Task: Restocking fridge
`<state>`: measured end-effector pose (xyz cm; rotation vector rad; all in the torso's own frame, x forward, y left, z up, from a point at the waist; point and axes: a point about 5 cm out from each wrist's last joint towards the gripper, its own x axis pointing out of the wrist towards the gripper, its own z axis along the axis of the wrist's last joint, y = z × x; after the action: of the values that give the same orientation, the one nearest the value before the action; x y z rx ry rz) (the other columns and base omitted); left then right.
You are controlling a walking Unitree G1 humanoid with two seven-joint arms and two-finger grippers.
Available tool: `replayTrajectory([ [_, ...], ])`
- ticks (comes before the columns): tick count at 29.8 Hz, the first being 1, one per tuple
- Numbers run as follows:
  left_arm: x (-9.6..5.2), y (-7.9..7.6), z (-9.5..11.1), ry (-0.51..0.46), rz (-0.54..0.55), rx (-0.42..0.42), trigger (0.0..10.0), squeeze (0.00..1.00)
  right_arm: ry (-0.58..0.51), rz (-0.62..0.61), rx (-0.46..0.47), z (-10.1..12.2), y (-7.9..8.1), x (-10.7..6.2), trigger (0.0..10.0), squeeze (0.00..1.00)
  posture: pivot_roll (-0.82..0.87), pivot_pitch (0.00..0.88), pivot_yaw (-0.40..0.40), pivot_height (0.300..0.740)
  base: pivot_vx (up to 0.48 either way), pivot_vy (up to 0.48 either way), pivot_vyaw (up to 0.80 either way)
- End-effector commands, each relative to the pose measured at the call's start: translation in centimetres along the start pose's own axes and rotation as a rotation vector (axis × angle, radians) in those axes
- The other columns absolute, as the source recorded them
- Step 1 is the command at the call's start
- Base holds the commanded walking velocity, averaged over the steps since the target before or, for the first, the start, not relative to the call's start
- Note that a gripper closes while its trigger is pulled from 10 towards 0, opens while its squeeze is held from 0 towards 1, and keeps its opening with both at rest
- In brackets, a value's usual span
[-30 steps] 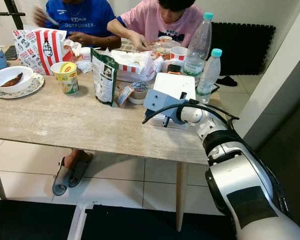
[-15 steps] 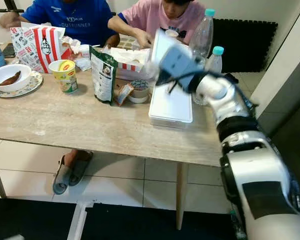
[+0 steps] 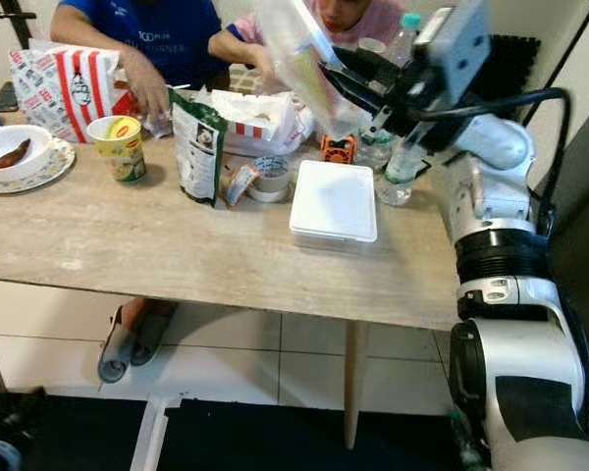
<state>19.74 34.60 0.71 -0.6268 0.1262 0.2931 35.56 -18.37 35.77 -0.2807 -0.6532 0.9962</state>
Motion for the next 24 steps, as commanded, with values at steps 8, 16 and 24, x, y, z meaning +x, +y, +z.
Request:
replayTrajectory([
  [8, -1.4, 0.4, 7.5, -0.287, -0.299, -0.136, 10.0, 0.00, -0.106, 0.321, 0.122, 1.2, 3.4, -2.0, 10.0, 0.00, 0.05, 0.076, -0.021, 0.740, 0.000, 0.000, 0.00],
  [16, -3.2, -6.0, 11.8, -0.350, -0.862, 0.031, 10.0, 0.00, -0.073, 0.506, 0.269, 0.4, 5.6, -1.9, 10.0, 0.00, 0.05, 0.073, -0.021, 0.740, 0.000, 0.000, 0.00],
  [24, -3.9, -12.4, 13.9, -0.294, -1.209, 0.197, 10.0, 0.00, -0.080, 0.642, 0.444, -0.5, 7.6, -1.5, 10.0, 0.00, 0.05, 0.073, -0.019, 0.740, 0.000, 0.000, 0.00],
])
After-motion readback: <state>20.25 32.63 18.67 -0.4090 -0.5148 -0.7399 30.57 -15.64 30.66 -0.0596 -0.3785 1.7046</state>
